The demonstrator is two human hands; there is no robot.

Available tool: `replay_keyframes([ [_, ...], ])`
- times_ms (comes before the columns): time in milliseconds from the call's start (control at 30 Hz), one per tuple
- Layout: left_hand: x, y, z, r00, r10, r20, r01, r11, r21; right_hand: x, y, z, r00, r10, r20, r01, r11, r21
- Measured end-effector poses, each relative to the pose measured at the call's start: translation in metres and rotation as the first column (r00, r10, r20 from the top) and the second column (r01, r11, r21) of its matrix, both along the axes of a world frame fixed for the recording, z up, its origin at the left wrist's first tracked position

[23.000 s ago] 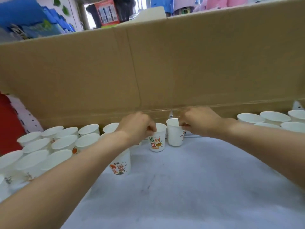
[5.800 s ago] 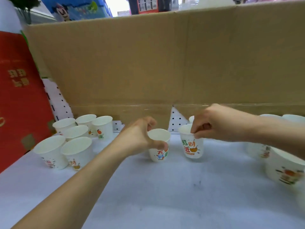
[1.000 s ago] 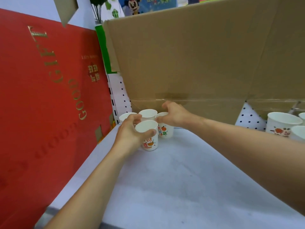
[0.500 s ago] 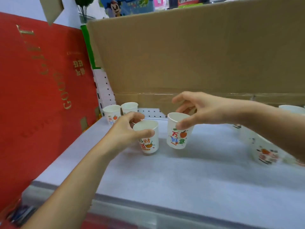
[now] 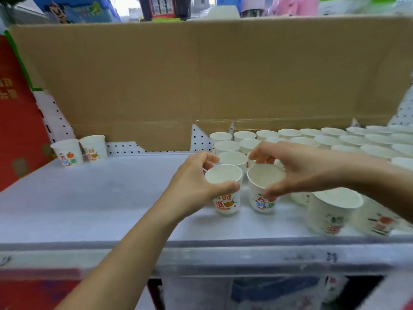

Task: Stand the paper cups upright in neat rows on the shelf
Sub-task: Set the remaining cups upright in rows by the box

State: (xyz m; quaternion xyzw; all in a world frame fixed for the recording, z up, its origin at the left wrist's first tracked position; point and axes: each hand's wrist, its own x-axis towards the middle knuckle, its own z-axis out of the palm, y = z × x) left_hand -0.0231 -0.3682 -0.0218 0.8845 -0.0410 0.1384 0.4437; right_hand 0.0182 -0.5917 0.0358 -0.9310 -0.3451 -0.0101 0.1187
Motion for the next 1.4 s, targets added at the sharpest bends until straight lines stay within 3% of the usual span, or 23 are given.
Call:
replay_keyframes([
  [167, 0.004, -0.026, -0.003, 0.997, 0.076, -0.021, -0.074, 0.994, 0.086, 0.004, -0.018, -0.011, 0.995, 0.038, 0.088, -0.034, 0.998, -0.051],
  [500, 0.002, -0.034, -0.001, 0.990, 0.137, -0.033, -0.134, 0.987, 0.091, 0.004, -0.032, -0.020, 0.913, 0.109, 0.393, -0.041, 0.983, -0.179],
  [867, 0.001, -0.022, -0.001, 0.991, 0.132, 0.002, -0.131, 0.983, 0.132, -0.004, -0.017, -0.009, 0.925, 0.083, 0.370, -0.036, 0.991, -0.132],
  [1100, -0.007, 0.051, -0.002, 0.972, 0.122, 0.200, -0.130, 0.991, 0.024, -0.021, 0.092, 0.006, 0.919, 0.191, 0.345, -0.227, 0.972, 0.066],
  [1300, 0.012, 0.200, -0.004, 0.914, 0.326, 0.240, -0.322, 0.945, -0.057, 0.018, 0.245, 0.001, 0.937, 0.236, 0.256, -0.290, 0.937, 0.197],
  [1400, 0.031, 0.282, -0.001, 0.855, 0.484, 0.189, -0.471, 0.875, -0.110, 0.055, 0.315, -0.012, 0.969, 0.223, 0.102, -0.242, 0.941, 0.235],
])
